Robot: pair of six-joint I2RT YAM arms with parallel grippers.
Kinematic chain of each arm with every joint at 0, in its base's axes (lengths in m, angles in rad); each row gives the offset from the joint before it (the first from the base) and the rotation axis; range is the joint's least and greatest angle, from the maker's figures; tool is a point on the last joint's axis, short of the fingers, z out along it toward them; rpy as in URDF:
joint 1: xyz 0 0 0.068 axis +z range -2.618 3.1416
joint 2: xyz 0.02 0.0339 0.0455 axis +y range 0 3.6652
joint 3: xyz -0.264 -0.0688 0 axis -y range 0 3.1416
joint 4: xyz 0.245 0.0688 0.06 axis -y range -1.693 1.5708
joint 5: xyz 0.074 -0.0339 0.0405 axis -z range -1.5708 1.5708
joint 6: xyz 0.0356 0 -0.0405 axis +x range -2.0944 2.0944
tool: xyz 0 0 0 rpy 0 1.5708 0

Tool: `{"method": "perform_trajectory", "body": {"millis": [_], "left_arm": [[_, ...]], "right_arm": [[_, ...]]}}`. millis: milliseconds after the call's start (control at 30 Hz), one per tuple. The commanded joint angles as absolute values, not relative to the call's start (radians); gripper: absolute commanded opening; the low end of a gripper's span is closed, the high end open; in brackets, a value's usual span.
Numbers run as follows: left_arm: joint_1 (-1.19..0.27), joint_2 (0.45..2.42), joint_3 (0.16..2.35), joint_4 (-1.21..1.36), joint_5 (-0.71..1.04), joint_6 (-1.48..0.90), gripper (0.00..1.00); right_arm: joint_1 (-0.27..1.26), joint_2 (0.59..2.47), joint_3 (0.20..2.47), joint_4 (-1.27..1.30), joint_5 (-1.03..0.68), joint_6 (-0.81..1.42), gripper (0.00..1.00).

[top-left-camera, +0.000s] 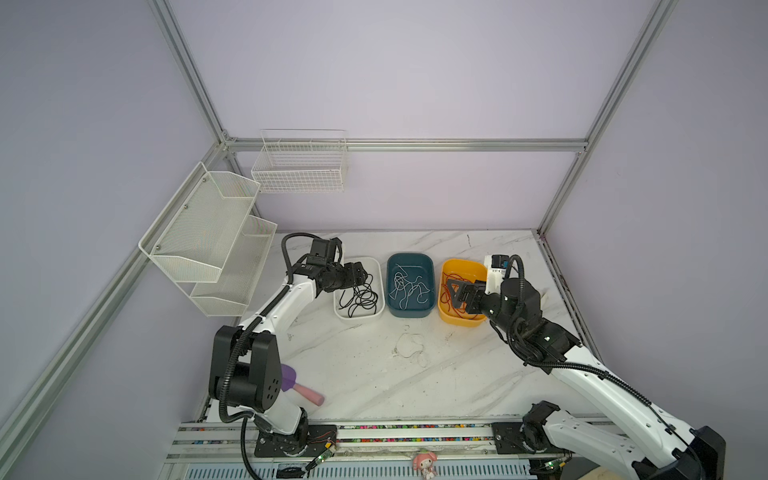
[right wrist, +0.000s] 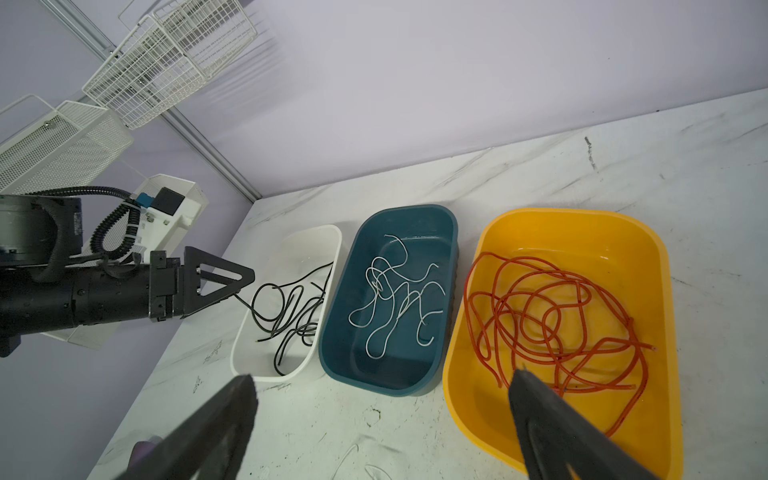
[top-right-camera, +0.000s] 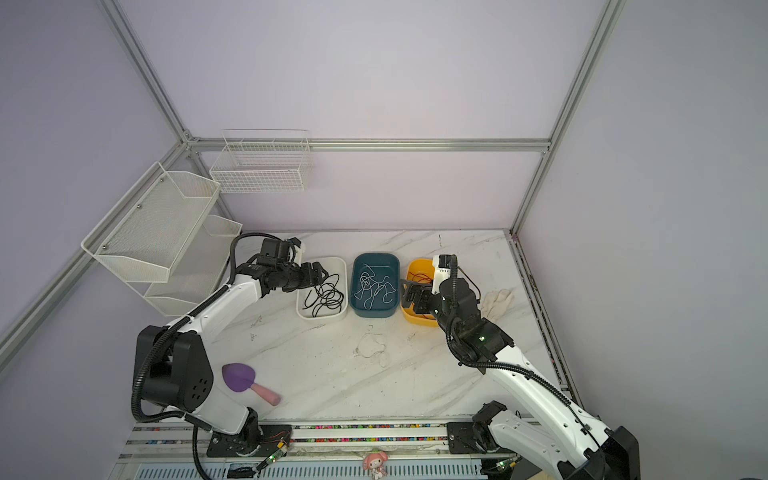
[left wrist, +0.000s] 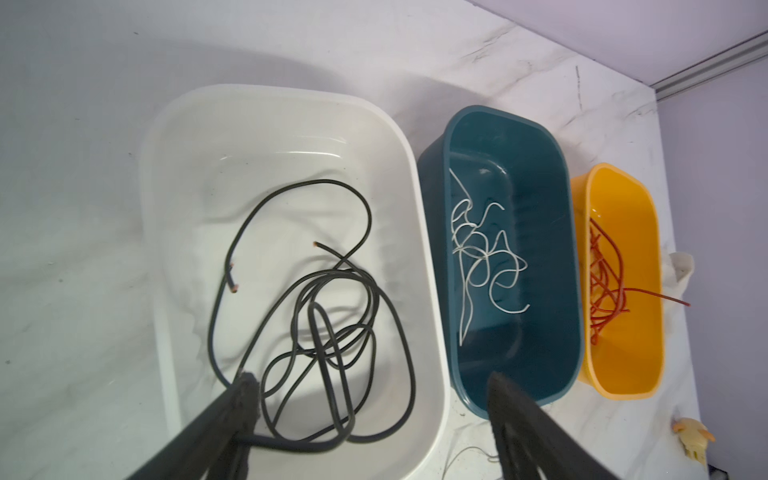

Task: Untangle the cables
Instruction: 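Lower the black wire into the white tub and open the left gripper, then lift the left gripper while the right reaches toward loose white strands on the table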

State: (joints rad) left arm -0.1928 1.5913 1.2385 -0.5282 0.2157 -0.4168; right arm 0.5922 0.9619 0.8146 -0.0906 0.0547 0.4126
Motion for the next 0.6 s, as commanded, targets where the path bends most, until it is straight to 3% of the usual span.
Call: {"method": "perform_trajectory", "body": {"millis": [0, 267, 367, 567], "left_arm": [[-0.214, 1.582, 1.348, -0.574, 0.087, -0.363, 0.88], [-0.334, 1.595, 1.431, -0.629, -0.162, -0.299, 0.92], [-0.397, 1.6, 1.461, -0.642, -0.263, -0.267, 1.0], [-0.442, 1.629, 1.51, -0.687, -0.346, -0.232, 1.0]], "right_arm": [[0.598, 0.968, 0.828, -0.053, 0.018, 0.401, 0.98], [0.613, 0.957, 0.807, 0.018, -0.073, 0.385, 0.96], [0.619, 0.968, 0.805, 0.023, -0.09, 0.381, 0.94], [0.634, 0.952, 0.788, 0.054, -0.11, 0.371, 0.91]]}}
